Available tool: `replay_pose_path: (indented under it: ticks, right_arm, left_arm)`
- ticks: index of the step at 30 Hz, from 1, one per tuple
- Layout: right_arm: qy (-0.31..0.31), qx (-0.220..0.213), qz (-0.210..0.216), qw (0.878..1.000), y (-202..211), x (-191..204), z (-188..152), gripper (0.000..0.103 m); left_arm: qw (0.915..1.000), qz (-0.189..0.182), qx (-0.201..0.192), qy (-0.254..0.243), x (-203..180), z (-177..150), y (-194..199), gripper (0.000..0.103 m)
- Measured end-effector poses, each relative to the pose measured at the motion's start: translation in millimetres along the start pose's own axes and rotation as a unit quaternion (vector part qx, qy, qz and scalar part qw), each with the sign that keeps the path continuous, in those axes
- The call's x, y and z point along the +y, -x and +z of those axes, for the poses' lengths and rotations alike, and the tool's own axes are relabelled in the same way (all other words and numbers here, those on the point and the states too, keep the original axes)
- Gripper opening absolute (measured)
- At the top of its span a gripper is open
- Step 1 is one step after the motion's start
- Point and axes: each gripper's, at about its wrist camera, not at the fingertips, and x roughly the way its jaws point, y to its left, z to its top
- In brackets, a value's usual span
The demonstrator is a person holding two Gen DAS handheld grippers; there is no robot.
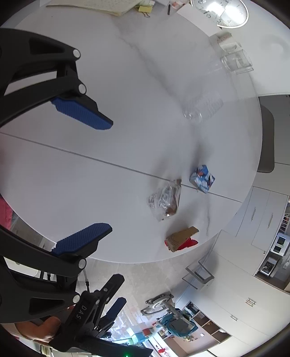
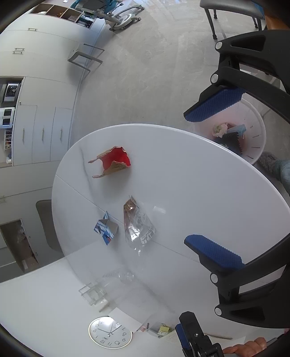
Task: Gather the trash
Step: 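Move both tools back over the table toward the plastic bag and cardboard, then grasp the clear plastic snack bag with the left tool while the right tool grasps the red-lined cardboard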
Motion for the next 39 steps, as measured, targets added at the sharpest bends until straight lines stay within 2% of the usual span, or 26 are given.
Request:
replay_pose_path:
  ticks: [5,8,11,14,16,19,20,22,23,25,27,30,35,39]
  right_arm:
    - [0.016,0.003,0.005,1.0,-25,-15,31,0.1]
    - [0.026,0.004,0.007,1.0,-44,-22,53,0.1]
    - [0.036,0.01,0.011,0.999,-68,-29,76,0.1]
    - [0.037,0.017,0.016,0.999,-91,-38,97,0.1]
    - [0.037,0.022,0.025,0.999,-107,-42,110,0.1]
    - [0.042,0.037,0.038,0.998,-128,-46,125,0.1]
    - [0.044,0.043,0.04,0.997,-135,-46,129,0.1]
    - [0.047,0.053,0.046,0.996,-148,-45,136,0.1]
    - [0.048,0.058,0.049,0.996,-156,-44,139,0.1]
    - [0.043,0.063,0.051,0.996,-166,-43,142,0.1]
    - [0.034,0.069,0.059,0.995,-174,-43,144,0.1]
    - [0.027,0.073,0.062,0.995,-183,-43,145,0.1]
    - [0.028,0.077,0.072,0.994,-189,-42,145,0.1]
    - [0.027,0.077,0.072,0.994,-190,-44,144,0.1]
  left_arm:
    - [0.9992,-0.009,0.019,0.034,-21,32,-29,0.082]
    - [0.9953,-0.017,0.033,0.089,-28,55,-52,0.082]
    - [0.986,-0.015,0.047,0.159,-29,77,-75,0.082]
    - [0.9715,-0.007,0.063,0.229,-28,94,-98,0.082]
    - [0.9586,0.005,0.078,0.274,-26,101,-114,0.082]
    - [0.9353,0.032,0.1,0.338,-20,105,-137,0.082]
    - [0.9233,0.041,0.111,0.365,-16,104,-146,0.082]
    - [0.9048,0.054,0.125,0.403,-12,100,-157,0.082]
    - [0.8914,0.063,0.132,0.429,-10,97,-162,0.082]
    - [0.8779,0.077,0.132,0.454,-10,95,-168,0.082]
    - [0.8702,0.09,0.129,0.467,-10,95,-173,0.082]
    - [0.868,0.089,0.134,0.47,-13,97,-183,0.082]
    - [0.8792,0.089,0.14,0.447,-22,99,-192,0.082]
    - [0.8785,0.087,0.15,0.445,-26,97,-197,0.082]
